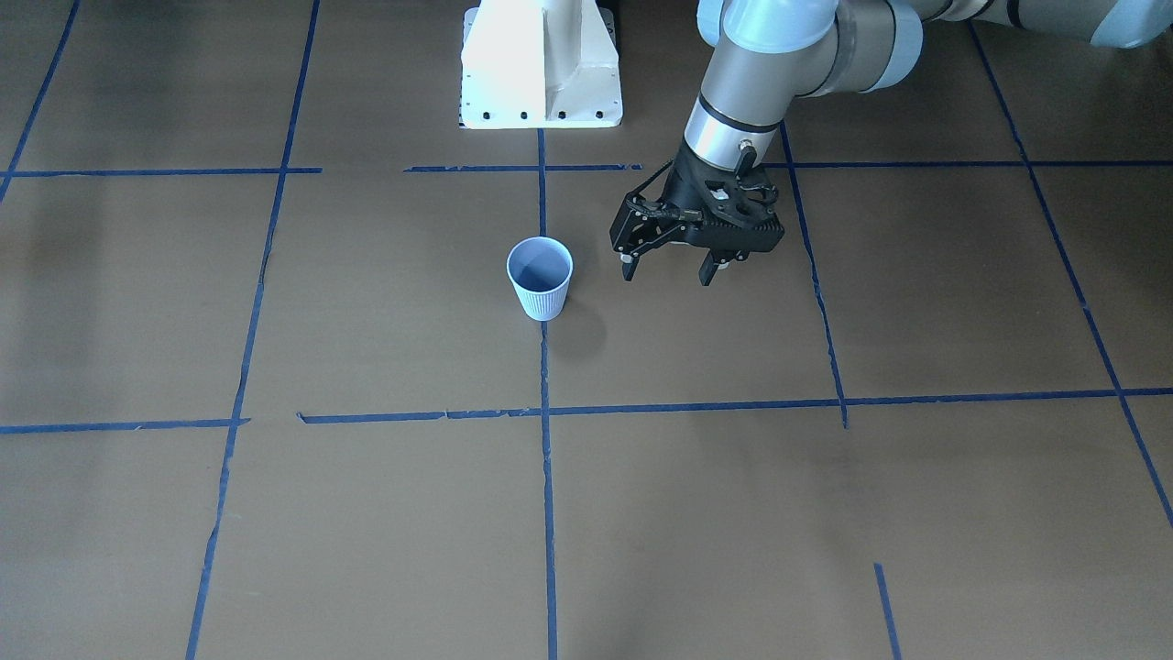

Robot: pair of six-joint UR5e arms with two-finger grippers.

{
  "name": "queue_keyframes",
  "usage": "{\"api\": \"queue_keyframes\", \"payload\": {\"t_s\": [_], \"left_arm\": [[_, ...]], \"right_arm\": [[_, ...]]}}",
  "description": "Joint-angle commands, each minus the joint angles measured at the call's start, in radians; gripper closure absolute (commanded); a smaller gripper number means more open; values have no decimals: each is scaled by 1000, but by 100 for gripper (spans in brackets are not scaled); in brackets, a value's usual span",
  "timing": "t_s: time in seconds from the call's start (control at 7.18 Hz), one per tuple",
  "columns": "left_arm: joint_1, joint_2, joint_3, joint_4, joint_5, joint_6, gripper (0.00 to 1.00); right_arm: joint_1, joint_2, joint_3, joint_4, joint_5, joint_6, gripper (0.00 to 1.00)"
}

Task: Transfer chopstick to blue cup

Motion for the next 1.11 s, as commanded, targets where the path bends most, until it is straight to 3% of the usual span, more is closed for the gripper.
{"api": "queue_keyframes", "payload": {"t_s": [0.0,0.14,0.28,0.42,0.7,0.97], "left_arm": [[-54,33,1,-48,-3,4,0],[-80,38,10,-49,-3,6,0],[-89,38,16,-49,-3,6,0],[-92,38,18,-49,-3,6,0],[-92,41,18,-48,-3,6,0],[-91,60,18,-51,-3,6,0]], "right_arm": [[-372,302,-39,3,-100,323,98],[-551,439,-59,3,-277,476,98],[-694,506,-58,33,-430,652,98],[-781,526,-59,120,-517,776,99],[-945,580,-84,162,-761,880,99],[-959,580,-99,162,-785,884,99]]}}
